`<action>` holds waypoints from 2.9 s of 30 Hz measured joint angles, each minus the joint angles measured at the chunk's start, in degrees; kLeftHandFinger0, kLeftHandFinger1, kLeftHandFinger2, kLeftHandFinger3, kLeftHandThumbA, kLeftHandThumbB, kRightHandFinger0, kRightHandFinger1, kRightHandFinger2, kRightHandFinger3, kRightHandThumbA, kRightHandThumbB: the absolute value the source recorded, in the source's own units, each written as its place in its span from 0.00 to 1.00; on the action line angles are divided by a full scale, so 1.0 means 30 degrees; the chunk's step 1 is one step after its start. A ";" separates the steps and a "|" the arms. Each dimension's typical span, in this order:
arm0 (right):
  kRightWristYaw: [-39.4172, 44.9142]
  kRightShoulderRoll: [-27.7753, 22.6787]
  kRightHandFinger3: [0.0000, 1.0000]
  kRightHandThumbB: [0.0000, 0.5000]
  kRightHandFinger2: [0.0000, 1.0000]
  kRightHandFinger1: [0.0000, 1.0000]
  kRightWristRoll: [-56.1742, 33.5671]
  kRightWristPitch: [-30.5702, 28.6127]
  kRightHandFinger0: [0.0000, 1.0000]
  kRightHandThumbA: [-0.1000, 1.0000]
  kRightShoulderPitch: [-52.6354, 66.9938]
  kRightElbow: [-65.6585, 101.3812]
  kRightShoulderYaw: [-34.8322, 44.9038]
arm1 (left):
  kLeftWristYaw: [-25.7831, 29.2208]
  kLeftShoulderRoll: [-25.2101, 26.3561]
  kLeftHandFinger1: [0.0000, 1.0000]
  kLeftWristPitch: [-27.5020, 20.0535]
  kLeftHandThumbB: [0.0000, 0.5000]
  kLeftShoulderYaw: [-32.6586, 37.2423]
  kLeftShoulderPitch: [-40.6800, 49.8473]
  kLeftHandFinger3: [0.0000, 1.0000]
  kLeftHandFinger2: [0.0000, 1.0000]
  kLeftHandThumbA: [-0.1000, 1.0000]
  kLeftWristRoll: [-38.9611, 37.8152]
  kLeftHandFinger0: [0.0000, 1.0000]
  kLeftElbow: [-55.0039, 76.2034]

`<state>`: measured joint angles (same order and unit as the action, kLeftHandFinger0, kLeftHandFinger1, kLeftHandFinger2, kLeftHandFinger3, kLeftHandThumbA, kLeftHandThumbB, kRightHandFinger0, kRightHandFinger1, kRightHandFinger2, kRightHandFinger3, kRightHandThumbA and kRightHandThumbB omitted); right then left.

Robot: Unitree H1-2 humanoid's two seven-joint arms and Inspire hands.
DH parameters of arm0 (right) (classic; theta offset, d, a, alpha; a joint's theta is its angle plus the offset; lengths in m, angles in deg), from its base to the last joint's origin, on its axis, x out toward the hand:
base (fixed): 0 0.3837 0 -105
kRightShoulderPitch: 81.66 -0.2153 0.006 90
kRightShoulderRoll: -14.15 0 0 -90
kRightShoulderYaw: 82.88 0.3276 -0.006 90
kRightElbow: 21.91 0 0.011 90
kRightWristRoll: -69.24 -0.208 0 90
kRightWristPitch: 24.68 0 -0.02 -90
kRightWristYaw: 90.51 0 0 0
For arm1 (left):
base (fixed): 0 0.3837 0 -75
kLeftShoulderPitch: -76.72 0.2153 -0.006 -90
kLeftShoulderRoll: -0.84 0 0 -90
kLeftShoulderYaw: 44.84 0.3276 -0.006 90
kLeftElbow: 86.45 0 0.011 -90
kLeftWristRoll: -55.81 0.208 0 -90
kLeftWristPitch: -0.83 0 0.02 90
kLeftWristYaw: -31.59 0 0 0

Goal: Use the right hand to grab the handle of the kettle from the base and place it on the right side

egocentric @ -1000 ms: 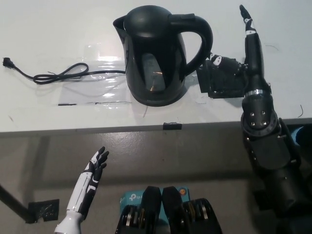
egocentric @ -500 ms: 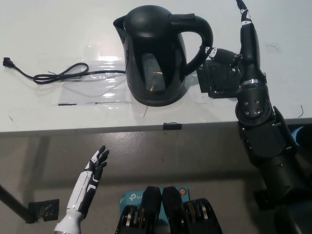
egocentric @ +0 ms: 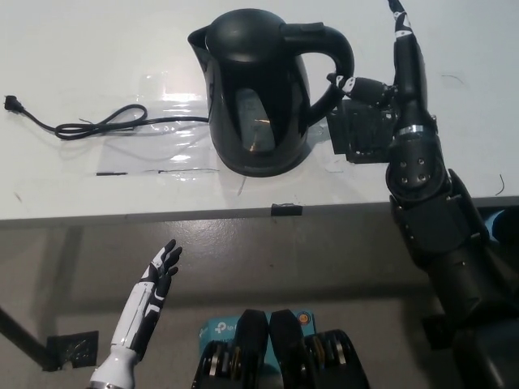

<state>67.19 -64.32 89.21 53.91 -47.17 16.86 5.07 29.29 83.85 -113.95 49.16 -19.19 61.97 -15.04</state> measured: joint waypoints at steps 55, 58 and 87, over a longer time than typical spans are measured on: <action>-0.5063 0.1400 0.69 0.28 0.63 0.17 0.0379 -0.2014 0.00 0.00 -0.4163 -0.7735 -0.2431 | -0.0005 0.0041 1.00 -0.0002 1.00 -0.0002 -0.0436 1.00 1.00 1.00 -0.0042 1.00 0.0137; -0.5221 0.1399 0.71 0.24 0.65 0.21 0.0430 -0.2298 0.00 0.00 -0.4160 -0.7849 -0.2523 | -0.0005 0.0057 1.00 -0.0003 1.00 -0.0001 -0.0438 1.00 1.00 1.00 -0.0046 1.00 0.0137; -0.7109 -0.0301 0.74 0.09 0.58 0.14 -0.1080 -0.3334 0.00 0.00 -0.4098 -0.3823 0.0125 | -0.0005 0.0106 1.00 -0.0006 1.00 0.0003 -0.0447 1.00 1.00 1.00 -0.0067 1.00 0.0131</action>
<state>45.86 -65.22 85.97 43.91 -59.47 5.40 5.45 29.28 84.16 -113.96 49.17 -20.53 61.77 -14.65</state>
